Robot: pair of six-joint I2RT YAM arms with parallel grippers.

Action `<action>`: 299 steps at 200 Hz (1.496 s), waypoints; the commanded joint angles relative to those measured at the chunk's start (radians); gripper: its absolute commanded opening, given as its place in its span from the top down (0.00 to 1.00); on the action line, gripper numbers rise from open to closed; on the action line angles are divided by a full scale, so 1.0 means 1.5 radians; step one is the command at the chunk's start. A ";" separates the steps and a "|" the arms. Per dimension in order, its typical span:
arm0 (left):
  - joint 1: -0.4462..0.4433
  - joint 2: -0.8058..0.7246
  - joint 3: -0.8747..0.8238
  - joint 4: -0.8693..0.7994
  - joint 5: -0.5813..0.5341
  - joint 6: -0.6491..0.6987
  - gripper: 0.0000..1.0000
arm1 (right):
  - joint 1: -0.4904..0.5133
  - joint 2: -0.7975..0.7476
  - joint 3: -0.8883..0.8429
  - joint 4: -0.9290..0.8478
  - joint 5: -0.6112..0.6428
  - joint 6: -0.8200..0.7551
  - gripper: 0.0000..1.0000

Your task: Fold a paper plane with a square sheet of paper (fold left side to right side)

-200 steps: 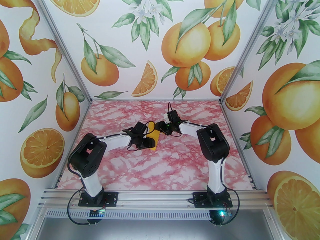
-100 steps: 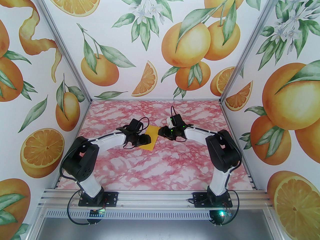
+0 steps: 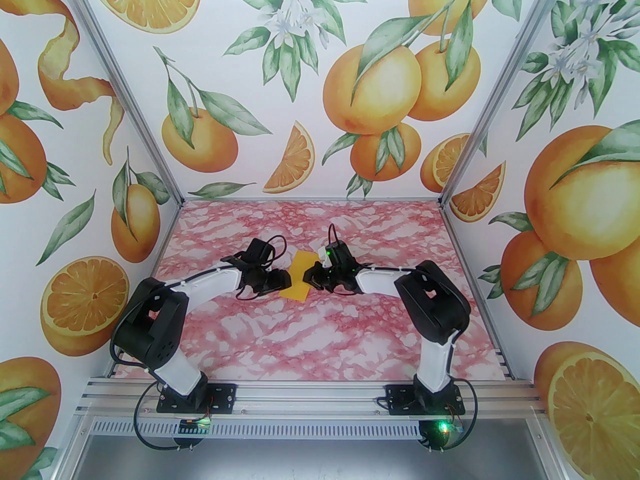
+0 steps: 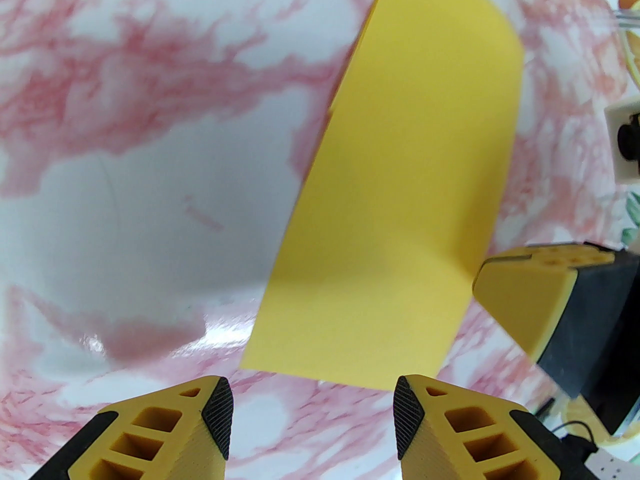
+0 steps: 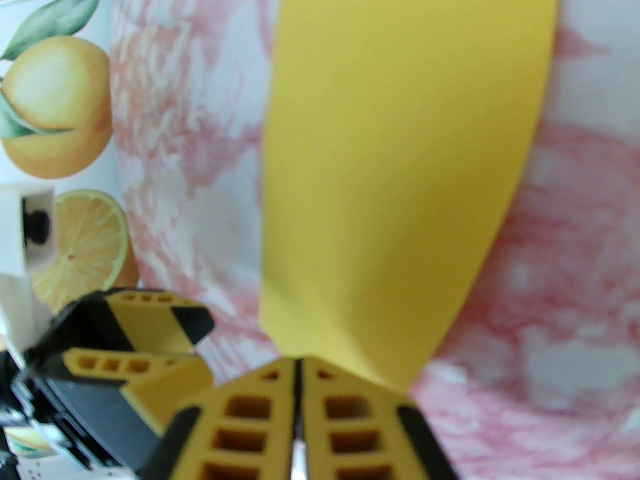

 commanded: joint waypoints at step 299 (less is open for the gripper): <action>-0.026 -0.032 -0.168 0.409 0.203 -0.173 0.38 | 0.003 0.028 -0.030 -0.018 0.014 -0.049 0.96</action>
